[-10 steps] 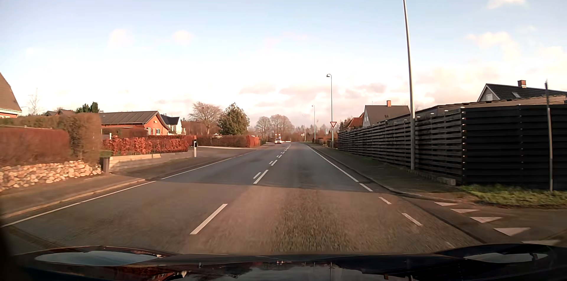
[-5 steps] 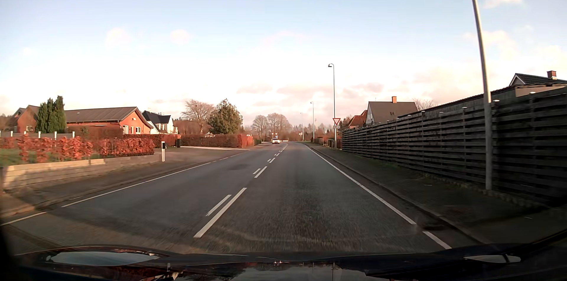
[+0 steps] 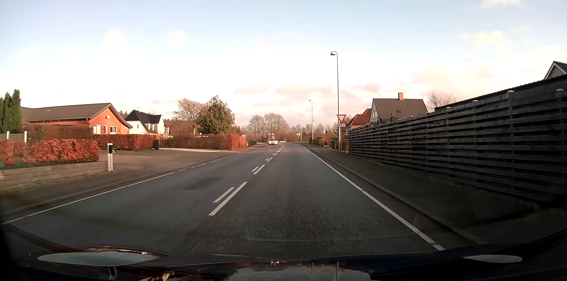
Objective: Follow the waypoints while adhering to traffic rules and regulations
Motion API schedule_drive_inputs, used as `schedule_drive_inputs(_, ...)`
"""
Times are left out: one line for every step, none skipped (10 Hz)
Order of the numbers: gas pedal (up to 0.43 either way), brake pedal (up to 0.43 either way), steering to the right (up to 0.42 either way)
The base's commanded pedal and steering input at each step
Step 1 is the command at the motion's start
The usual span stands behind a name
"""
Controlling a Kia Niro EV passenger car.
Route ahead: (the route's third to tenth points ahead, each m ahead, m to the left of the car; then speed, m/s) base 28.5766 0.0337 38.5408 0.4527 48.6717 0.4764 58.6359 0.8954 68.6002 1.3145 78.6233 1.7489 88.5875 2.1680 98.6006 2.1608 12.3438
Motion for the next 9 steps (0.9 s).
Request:
schedule_drive_inputs(0.138,0.0,0.005)
schedule_drive_inputs(0.13,0.0,0.005)
schedule_drive_inputs(0.13,0.0,0.005)
schedule_drive_inputs(0.138,0.0,0.004)
schedule_drive_inputs(0.138,0.0,0.003)
schedule_drive_inputs(0.138,0.0,0.002)
schedule_drive_inputs(0.138,0.0,0.001)
schedule_drive_inputs(0.118,0.0,0.001)
schedule_drive_inputs(0.118,0.0,0.0)
